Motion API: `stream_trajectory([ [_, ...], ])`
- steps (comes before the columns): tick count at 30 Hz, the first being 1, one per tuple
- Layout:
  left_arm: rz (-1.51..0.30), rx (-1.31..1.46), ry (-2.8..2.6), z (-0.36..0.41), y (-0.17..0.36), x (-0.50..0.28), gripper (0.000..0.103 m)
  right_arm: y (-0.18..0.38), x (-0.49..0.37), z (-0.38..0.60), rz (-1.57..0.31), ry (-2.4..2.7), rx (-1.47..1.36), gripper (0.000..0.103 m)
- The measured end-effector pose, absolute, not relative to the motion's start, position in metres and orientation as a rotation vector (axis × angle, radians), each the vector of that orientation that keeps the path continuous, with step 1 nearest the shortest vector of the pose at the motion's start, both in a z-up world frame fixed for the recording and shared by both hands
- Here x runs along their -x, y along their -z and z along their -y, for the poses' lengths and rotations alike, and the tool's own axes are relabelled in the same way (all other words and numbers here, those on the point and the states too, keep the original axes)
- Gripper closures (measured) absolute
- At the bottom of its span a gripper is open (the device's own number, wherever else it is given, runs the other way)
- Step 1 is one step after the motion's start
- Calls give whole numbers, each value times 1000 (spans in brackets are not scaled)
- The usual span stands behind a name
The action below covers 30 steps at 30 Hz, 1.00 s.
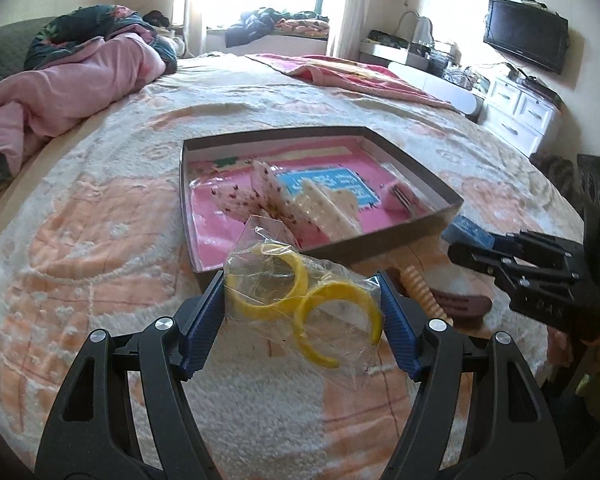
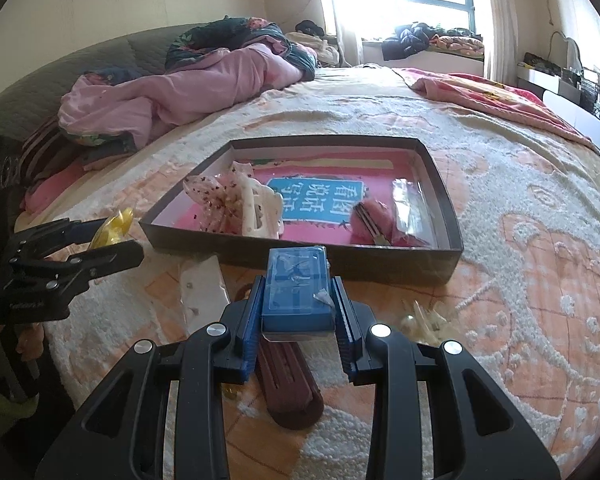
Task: Organize jewelry
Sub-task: 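Lower the bangle bag and blue box into the pink tray and open both tools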
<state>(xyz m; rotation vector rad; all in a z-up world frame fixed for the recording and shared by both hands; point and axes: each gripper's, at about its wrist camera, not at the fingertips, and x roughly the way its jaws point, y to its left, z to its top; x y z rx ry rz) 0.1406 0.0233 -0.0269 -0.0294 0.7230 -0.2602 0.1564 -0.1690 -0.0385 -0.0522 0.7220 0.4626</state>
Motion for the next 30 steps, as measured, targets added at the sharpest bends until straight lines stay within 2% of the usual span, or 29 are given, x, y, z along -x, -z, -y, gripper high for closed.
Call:
stream_trajectory([
  [30,-670,13,210,-19,13,-207,40,19,-201,179,-666,-369,60,72],
])
